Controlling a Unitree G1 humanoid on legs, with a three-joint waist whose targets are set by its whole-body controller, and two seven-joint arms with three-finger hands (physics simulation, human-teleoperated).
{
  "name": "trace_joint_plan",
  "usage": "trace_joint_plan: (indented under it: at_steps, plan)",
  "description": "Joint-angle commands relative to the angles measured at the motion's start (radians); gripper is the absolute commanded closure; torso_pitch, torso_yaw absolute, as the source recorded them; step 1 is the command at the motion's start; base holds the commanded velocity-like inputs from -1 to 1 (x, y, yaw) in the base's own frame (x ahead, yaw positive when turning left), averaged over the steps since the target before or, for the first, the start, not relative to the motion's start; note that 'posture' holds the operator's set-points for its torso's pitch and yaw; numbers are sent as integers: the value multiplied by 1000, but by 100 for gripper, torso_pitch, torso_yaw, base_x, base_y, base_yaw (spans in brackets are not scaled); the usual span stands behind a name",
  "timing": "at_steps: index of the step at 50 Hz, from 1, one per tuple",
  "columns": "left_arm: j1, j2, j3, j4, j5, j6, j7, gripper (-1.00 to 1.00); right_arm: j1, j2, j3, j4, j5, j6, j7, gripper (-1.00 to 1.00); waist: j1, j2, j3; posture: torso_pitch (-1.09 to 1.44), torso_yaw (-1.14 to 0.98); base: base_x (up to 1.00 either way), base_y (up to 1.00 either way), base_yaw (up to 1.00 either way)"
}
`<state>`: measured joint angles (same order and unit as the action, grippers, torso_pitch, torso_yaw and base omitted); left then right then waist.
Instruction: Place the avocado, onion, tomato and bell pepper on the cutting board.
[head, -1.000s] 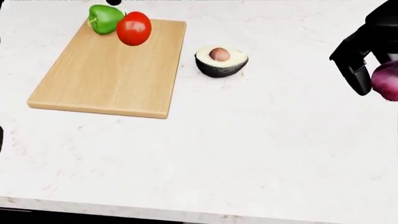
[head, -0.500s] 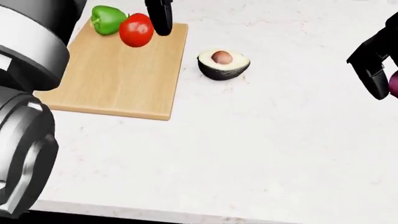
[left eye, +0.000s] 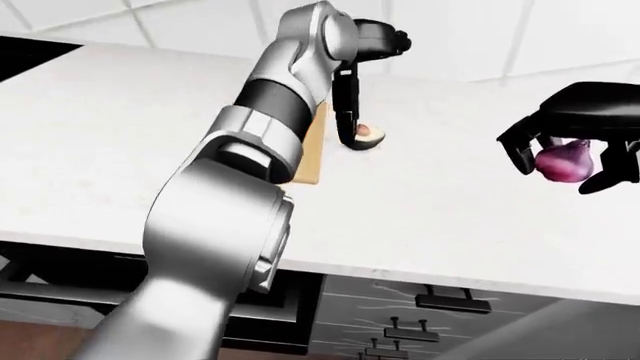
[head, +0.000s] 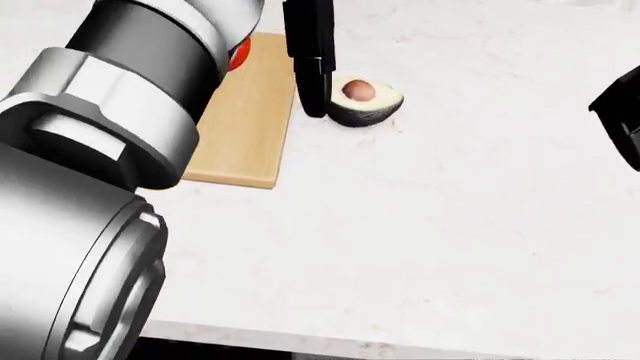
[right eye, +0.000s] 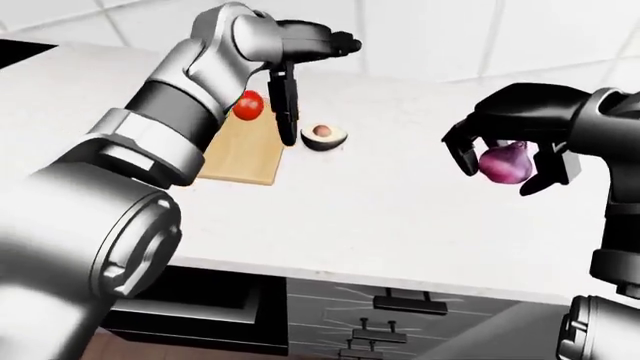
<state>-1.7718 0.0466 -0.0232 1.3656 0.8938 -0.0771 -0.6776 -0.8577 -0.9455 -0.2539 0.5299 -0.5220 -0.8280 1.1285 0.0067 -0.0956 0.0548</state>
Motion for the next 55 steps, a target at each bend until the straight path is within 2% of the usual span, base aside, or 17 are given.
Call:
trace_joint_plan:
  at_steps: [1,8,12,13,24,29,48,55]
  plan:
    - [-39,8,7,-36,2,0,20,-100,-28,-27,-28,-24,20,3,-19,100,2,-9,-30,0,0,0,0,0]
    - [-23,-21,29,-31,-16,43,-18,-100,-36,-38,-25,-1,20,-5,-30,100,1,-12,-32,0,0,0,0,0]
    - [-5,-41,17,-28,-6,48,-28,-100,-25,-42,-27,9,16,-14,-43,100,3,-16,-33,0,0,0,0,0]
    - [2,-58,26,-28,-20,52,-59,-100,-12,-44,-32,5,21,-14,-42,100,3,-17,-33,0,0,0,0,0]
    - [20,-89,3,-21,13,50,-94,-100,1,-70,-40,25,38,-28,-47,100,6,-27,-35,0,0,0,0,0]
    - [26,-93,-22,-15,69,20,-63,-100,7,-82,-43,38,42,-34,-54,100,7,-31,-36,0,0,0,0,0]
    - [59,-111,-16,-3,172,9,-25,-100,32,-105,-51,70,50,-57,-77,100,8,-39,-38,0,0,0,0,0]
    - [78,-126,-11,0,206,-12,38,-100,58,-115,-60,82,53,-70,-93,100,9,-42,-39,0,0,0,0,0]
